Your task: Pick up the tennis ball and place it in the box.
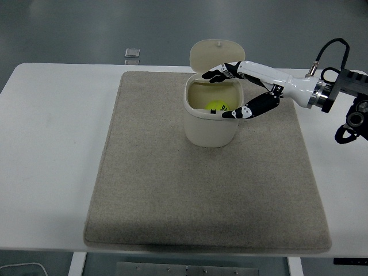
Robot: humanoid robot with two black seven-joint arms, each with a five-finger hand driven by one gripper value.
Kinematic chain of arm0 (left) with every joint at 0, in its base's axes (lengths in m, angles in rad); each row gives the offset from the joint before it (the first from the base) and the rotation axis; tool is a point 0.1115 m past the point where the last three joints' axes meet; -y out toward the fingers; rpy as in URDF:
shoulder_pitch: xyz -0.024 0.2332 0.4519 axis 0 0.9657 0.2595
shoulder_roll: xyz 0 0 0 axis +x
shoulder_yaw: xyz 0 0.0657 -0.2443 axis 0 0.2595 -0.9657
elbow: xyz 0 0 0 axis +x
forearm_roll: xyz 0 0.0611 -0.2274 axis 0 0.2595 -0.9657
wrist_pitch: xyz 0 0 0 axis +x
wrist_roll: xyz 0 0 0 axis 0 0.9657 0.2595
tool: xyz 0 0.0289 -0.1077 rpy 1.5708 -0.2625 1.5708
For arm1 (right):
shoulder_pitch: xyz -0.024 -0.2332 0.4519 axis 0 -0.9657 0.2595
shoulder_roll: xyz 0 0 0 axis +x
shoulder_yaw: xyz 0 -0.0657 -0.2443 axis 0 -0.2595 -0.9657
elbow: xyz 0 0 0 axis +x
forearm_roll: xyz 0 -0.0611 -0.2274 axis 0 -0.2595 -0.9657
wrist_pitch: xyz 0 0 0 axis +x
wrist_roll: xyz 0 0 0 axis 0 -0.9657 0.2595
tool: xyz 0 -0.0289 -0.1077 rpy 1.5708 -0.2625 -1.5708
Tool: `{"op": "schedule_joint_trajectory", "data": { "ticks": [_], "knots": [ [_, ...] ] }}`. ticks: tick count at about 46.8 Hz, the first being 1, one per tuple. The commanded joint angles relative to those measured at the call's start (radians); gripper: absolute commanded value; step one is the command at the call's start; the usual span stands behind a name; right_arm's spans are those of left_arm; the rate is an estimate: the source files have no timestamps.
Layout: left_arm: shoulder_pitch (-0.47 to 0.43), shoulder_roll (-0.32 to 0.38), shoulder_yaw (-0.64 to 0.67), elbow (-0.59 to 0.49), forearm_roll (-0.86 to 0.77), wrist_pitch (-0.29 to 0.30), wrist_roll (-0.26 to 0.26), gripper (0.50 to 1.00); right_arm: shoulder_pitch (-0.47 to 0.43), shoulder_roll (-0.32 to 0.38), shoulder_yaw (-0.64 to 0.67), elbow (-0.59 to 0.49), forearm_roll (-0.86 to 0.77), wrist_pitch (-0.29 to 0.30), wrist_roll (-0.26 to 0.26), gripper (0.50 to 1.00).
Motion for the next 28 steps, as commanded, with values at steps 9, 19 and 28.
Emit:
{"op": "schedule_joint_trajectory", "data": {
  "ticks": [9,19,28],
  "knots": [
    [-0.001,0.000,0.000,0.000,0.000,0.000,0.000,0.992,-0.047,-0.060,0.016,0.001,0.199,0.080,-0.052,0.860],
    [0.000,0.000,0.000,0.000,0.000,0.000,0.000,0.992,-0.091,-0.109,0.017,-0.003,0.407,0.086,-0.083,0.860],
    [-0.001,0.000,-0.001,0.000,0.000,0.000,0.000,0.992,-0.126,-0.121,0.016,-0.036,0.622,0.079,-0.146,0.858]
  ]
}}
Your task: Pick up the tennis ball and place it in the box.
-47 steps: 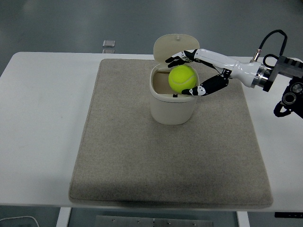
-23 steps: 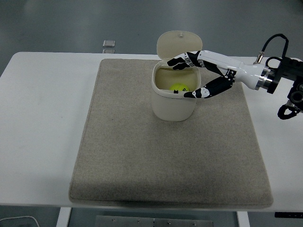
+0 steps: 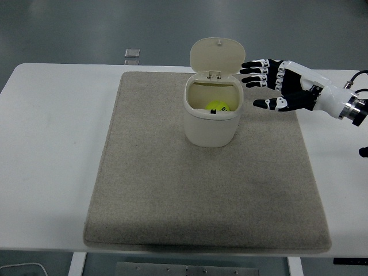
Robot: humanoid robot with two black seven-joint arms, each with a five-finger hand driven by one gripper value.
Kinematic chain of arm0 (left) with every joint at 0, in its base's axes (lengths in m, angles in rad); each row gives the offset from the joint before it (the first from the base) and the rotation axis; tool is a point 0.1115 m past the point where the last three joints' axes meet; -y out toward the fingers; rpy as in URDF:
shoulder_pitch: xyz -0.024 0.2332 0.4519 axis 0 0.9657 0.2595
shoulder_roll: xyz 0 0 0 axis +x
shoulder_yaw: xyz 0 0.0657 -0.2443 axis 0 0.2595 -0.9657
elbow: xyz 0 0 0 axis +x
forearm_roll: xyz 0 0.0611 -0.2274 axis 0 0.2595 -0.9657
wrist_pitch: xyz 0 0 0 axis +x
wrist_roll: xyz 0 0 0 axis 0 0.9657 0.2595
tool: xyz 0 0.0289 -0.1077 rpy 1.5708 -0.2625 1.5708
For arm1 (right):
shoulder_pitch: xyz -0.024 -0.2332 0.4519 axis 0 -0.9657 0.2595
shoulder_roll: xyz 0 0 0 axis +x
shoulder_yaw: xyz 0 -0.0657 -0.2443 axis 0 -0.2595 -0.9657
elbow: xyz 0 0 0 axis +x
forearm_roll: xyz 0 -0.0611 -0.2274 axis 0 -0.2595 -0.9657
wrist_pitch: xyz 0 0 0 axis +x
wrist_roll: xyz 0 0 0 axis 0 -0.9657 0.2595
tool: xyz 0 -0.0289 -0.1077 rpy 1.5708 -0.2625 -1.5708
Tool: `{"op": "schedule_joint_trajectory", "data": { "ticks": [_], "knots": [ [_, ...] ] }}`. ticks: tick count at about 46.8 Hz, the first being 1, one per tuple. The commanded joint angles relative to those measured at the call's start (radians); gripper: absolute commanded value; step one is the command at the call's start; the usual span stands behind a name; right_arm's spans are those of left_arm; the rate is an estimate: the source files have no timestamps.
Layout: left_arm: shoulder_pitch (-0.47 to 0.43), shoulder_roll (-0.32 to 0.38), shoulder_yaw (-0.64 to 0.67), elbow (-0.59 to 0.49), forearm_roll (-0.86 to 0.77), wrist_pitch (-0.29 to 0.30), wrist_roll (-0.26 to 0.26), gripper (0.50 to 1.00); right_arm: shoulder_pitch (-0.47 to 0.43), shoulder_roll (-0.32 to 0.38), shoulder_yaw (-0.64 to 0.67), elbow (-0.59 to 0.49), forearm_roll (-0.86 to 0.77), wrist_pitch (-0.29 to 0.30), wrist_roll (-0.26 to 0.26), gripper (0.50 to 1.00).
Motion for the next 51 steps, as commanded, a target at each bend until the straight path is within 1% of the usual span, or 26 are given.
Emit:
{"op": "schedule_joint_trajectory", "data": {
  "ticks": [1,13,18,21,28,36,45,47,51],
  "knots": [
    [0.001,0.000,0.000,0.000,0.000,0.000,0.002,0.992,-0.013,-0.001,-0.001,-0.029,0.090,-0.005,-0.023,0.858],
    [0.000,0.000,0.000,0.000,0.000,0.000,0.000,0.992,-0.028,0.014,-0.002,-0.145,0.269,-0.020,-0.033,0.858],
    [0.001,0.000,0.000,0.000,0.000,0.000,0.000,0.992,-0.033,0.018,-0.002,-0.177,0.351,-0.049,-0.101,0.858],
    [0.001,0.000,0.000,0.000,0.000,0.001,0.000,0.992,-0.034,0.038,-0.002,-0.197,0.410,-0.069,-0.131,0.858],
    [0.000,0.000,0.000,0.000,0.000,0.000,0.002,0.992,-0.039,0.066,-0.002,-0.229,0.539,-0.103,-0.167,0.858],
    [0.000,0.000,0.000,0.000,0.000,0.000,0.002,0.992,-0.050,0.091,-0.002,-0.230,0.648,-0.140,-0.179,0.858],
    [0.000,0.000,0.000,0.000,0.000,0.000,0.002,0.992,-0.056,0.103,-0.002,-0.230,0.658,-0.152,-0.171,0.864],
    [0.000,0.000,0.000,0.000,0.000,0.000,0.002,0.992,-0.059,0.107,-0.002,-0.229,0.656,-0.152,-0.171,0.901],
    [0.000,0.000,0.000,0.000,0.000,0.000,0.002,0.992,-0.060,0.107,-0.002,-0.229,0.656,-0.151,-0.170,0.905]
  ]
}}
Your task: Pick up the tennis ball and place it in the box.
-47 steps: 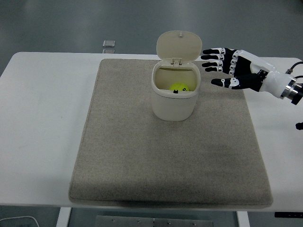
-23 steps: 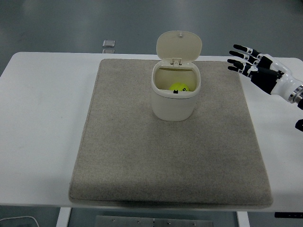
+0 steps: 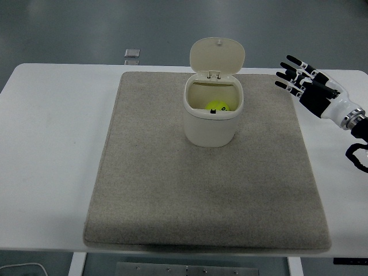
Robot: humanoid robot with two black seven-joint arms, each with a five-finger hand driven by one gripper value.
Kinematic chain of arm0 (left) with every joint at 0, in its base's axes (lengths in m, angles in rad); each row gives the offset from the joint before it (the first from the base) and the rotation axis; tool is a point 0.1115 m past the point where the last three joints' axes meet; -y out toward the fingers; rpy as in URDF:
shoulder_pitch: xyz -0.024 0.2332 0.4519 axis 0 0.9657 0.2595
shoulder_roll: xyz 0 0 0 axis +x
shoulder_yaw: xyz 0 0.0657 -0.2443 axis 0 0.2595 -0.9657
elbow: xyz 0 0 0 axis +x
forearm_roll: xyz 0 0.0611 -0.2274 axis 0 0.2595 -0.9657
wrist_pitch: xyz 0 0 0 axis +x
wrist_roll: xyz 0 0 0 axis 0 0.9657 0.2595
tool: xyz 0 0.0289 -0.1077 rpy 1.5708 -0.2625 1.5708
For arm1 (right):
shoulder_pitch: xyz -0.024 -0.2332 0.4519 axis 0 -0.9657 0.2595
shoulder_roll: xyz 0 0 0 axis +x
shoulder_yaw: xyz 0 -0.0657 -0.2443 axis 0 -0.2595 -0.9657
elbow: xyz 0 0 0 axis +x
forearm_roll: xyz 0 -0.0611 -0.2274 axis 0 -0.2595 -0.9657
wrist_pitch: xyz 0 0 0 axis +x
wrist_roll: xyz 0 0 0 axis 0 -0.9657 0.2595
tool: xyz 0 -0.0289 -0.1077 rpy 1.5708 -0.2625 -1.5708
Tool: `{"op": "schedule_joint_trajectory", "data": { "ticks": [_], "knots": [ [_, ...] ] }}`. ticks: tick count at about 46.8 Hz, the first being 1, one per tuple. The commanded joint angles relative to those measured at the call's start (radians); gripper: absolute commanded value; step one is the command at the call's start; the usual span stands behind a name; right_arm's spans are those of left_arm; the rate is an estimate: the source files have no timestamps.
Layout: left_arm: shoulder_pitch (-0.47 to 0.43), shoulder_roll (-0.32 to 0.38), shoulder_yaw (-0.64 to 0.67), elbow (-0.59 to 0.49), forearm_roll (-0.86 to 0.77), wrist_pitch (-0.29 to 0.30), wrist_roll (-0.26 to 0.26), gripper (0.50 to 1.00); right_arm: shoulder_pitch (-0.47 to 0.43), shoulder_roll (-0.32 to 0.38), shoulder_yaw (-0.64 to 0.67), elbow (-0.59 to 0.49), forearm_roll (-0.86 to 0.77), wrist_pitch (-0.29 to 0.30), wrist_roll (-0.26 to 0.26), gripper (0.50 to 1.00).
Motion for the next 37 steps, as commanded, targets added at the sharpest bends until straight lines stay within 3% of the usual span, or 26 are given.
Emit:
{"op": "schedule_joint_trajectory", "data": {
  "ticks": [1,37],
  "knots": [
    [0.002,0.000,0.000,0.000,0.000,0.000,-0.001,0.992,0.000,-0.001,0.000,-0.001,-0.001,0.000,0.001,0.905],
    [0.002,0.000,0.000,0.000,0.000,0.000,0.001,0.992,0.000,-0.011,0.003,-0.001,-0.001,-0.001,0.010,0.905]
  ]
}}
